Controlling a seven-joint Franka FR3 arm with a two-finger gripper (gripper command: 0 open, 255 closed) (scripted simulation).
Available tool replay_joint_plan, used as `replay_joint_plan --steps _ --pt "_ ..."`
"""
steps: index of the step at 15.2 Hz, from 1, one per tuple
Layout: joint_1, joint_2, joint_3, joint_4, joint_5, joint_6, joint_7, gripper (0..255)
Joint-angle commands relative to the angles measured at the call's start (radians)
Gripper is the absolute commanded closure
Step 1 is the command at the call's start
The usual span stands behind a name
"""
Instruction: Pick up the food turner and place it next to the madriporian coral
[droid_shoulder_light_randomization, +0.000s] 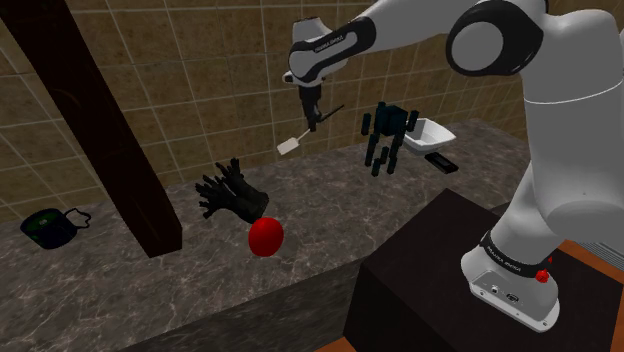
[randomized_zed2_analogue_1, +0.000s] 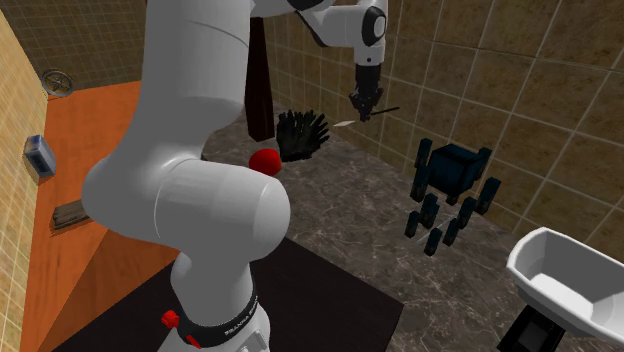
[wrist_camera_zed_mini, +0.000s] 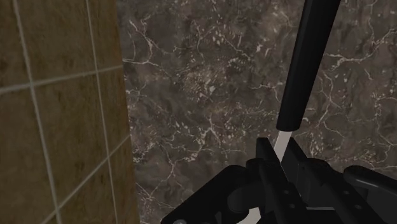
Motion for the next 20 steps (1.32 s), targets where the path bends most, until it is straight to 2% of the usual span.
replay_joint_plan --steps 1,20 --pt "-0.002 0.016 0.002 0.002 0.004 0.014 -0.001 255" --pt "-0.016 0.146 0.026 -0.059 0.038 0.202 -0.012 255"
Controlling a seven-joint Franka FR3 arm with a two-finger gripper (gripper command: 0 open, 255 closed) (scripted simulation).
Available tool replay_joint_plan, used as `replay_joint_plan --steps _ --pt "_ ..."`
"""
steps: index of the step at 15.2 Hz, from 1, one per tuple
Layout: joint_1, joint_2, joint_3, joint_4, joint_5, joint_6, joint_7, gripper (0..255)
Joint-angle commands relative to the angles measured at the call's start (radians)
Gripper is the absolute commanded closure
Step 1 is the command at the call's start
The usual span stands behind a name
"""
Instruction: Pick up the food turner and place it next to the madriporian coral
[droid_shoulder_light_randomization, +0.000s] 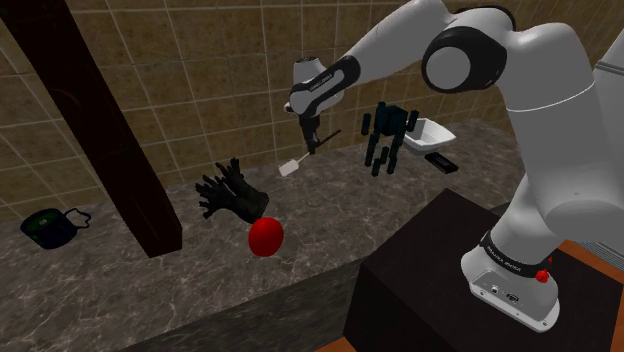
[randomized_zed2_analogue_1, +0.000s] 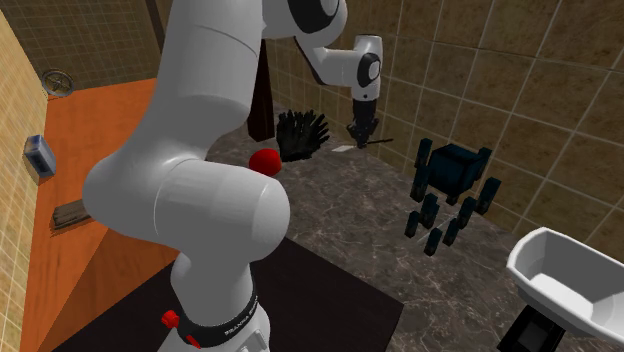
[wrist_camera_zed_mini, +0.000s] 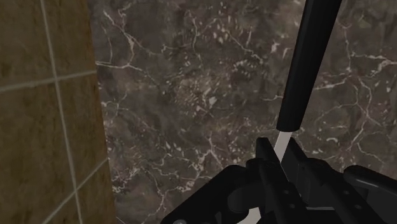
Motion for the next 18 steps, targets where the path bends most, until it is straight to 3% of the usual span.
replay_joint_plan --steps 1,18 --pt "-0.002 0.016 0.003 0.0 0.004 0.016 -0.001 255" --pt "-0.024 0.176 0.033 0.024 0.035 0.152 -0.01 255"
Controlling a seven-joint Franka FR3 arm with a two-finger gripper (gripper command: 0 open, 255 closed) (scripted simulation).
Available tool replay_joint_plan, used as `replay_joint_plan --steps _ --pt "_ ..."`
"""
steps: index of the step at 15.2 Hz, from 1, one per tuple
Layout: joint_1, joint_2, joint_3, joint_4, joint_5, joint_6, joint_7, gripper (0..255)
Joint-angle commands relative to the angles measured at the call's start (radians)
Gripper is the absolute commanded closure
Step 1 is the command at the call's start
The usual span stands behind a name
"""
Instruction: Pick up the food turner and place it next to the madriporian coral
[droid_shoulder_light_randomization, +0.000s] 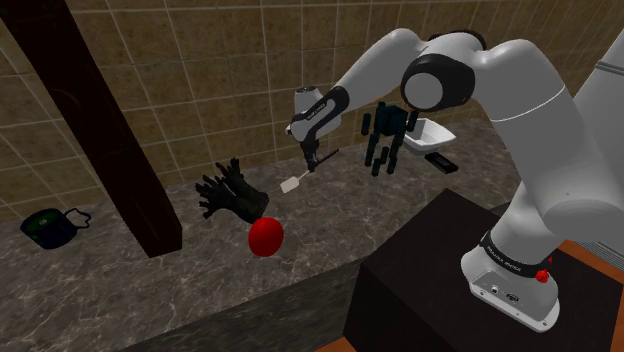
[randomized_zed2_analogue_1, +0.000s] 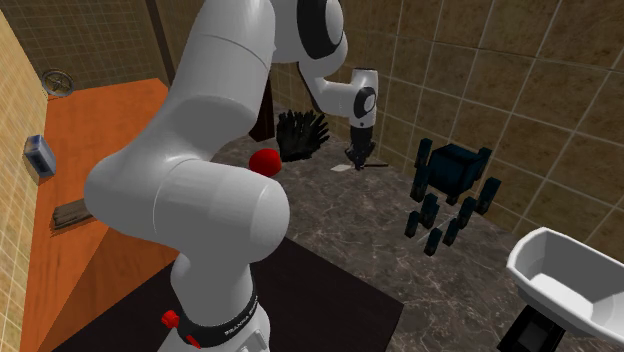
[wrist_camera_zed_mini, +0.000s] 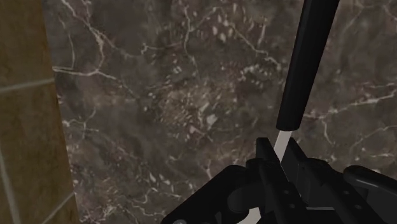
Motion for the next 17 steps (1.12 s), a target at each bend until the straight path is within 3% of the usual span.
replay_joint_plan --steps 1,7,15,16,17 --pt "-0.004 0.029 0.005 0.013 0.004 0.016 0.0 255" --pt "-0.014 0.103 0.018 0.044 0.015 0.06 -0.003 255" --pt "-0.014 0.103 0.018 0.044 0.015 0.06 -0.003 255" --pt "-0.014 0.104 0.018 0.044 0.015 0.06 -0.003 0" --pt "-0.014 0.104 0.018 0.044 0.015 0.06 -0.003 0"
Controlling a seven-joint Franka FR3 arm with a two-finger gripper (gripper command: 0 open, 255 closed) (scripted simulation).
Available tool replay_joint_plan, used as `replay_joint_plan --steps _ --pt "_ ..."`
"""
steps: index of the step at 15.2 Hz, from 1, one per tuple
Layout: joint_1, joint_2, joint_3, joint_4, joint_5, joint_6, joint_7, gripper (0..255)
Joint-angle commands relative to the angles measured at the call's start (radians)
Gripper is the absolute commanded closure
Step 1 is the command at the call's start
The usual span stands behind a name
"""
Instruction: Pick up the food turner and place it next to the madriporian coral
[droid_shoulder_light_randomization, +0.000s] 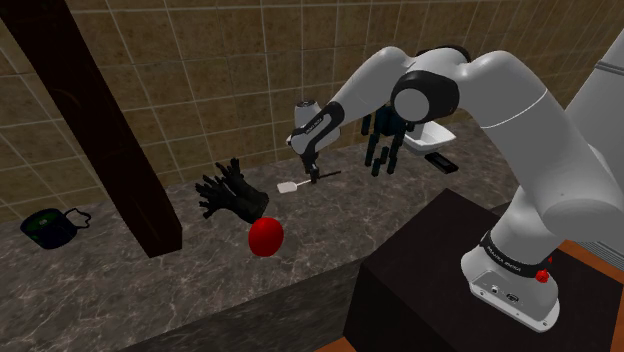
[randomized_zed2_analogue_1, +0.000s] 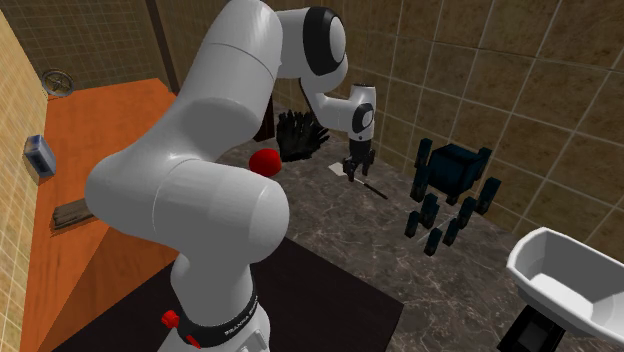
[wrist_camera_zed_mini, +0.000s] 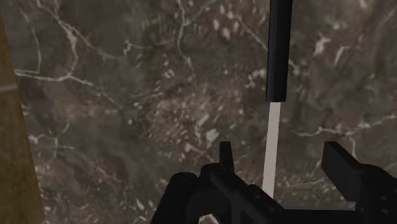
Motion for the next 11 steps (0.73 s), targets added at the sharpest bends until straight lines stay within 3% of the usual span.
replay_joint_plan --steps 1,11 --pt "0.0 0.0 0.0 0.0 0.0 0.0 0.0 0" --pt "0.017 -0.098 -0.017 -0.032 -0.015 -0.067 0.008 0"
